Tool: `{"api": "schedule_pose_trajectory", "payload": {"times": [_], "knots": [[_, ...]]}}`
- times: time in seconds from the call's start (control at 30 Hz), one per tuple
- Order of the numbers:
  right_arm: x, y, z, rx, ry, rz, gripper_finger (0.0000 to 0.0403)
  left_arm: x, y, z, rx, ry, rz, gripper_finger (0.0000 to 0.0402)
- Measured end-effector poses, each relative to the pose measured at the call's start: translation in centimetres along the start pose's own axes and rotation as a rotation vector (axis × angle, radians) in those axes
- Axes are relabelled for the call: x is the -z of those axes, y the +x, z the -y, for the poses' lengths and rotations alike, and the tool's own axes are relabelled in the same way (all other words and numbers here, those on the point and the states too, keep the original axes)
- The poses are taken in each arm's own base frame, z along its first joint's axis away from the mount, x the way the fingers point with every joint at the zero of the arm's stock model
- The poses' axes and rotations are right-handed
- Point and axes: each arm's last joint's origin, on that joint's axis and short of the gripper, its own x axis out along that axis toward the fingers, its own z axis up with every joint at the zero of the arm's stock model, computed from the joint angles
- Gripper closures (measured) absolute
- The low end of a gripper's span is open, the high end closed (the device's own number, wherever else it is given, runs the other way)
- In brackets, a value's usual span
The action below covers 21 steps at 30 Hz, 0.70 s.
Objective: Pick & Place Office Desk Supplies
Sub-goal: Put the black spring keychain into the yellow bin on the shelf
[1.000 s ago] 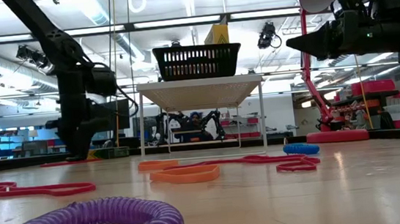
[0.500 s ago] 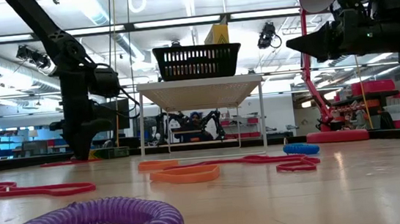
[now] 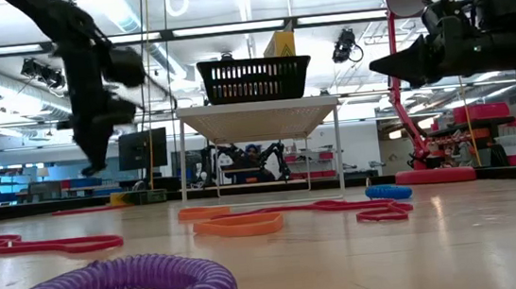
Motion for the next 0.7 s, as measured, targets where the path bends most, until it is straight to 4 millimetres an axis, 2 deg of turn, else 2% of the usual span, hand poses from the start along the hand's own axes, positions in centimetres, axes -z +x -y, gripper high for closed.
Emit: {"api": "schedule_pose_trajectory", "payload": {"times": [0.1,0.23,0.33,0.53,0.7], "knots": [[0.3,0.0,-0.1,-0.003,0.013,-0.031,0.0396,0.0,-2.5,0.2,0.062,0.017,0.124,0.0385],[0.8,-0.3,-0.3,0.015,0.033,-0.044,0.0396,-0.5,-5.5,1.1,0.224,0.035,0.376,0.0385],[0.8,-0.3,-0.4,0.027,0.033,-0.035,0.0396,-1.7,-7.1,1.9,0.359,0.026,0.577,0.0386],[0.7,-0.3,-0.3,0.037,0.028,-0.021,0.0396,-4.4,-8.6,4.6,0.601,0.094,0.847,0.0387],[0.4,-0.3,-0.3,0.039,0.01,0.005,0.0396,-7.2,-8.5,7.0,0.667,0.168,0.88,0.0387]]}}
